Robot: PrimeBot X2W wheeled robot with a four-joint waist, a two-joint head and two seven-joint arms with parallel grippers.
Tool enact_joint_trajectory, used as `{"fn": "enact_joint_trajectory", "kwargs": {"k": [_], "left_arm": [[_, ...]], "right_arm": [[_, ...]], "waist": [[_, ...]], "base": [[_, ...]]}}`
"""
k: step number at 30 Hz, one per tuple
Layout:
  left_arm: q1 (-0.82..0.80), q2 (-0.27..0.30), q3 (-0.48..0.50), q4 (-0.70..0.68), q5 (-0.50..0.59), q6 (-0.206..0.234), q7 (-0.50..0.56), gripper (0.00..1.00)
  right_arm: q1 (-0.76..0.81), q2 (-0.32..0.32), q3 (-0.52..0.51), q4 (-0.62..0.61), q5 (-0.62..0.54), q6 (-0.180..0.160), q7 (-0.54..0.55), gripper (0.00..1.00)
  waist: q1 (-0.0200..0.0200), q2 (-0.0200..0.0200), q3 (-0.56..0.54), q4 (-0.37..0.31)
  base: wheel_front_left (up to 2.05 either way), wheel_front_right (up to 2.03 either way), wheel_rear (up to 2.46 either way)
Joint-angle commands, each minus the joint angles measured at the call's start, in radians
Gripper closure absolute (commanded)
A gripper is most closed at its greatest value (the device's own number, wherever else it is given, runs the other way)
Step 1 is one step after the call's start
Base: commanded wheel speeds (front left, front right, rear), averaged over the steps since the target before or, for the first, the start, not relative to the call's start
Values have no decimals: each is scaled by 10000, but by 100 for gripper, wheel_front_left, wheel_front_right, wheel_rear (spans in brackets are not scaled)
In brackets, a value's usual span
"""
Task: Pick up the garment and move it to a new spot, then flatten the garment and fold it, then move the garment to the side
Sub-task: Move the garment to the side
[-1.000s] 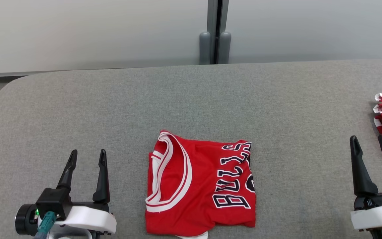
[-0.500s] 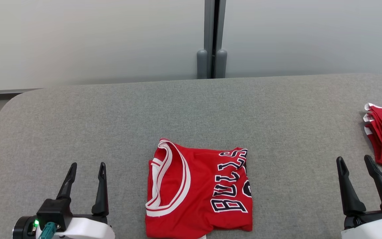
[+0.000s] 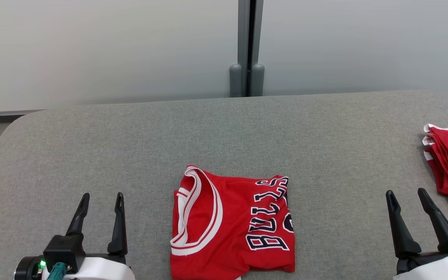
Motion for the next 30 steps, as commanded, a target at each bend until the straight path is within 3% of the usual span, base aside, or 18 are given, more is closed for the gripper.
{"fn": "enact_joint_trajectory", "kwargs": {"k": [1,11,22,30], "left_arm": [[-4,71,-9,-40,0,60,45,0],[-608,-42,-245,-242,117,78,-29,0],[-2094,-669,-757,-192,124,-37,-632,0],[-2551,-875,-752,-52,84,1,-722,0]], "right_arm": [[35,-36,-2,-17,-53,4,54,0],[-358,-335,192,296,-52,2,235,0],[-1903,-819,2126,3601,924,4,377,0],[-2383,-785,3309,5056,1522,4,1046,0]], "waist": [[0,-1,21,4],[0,-1,615,500],[0,-1,2318,2006],[0,-1,2816,2257]], "base": [[0,0,0],[0,0,0],[0,0,0],[0,0,0]]}}
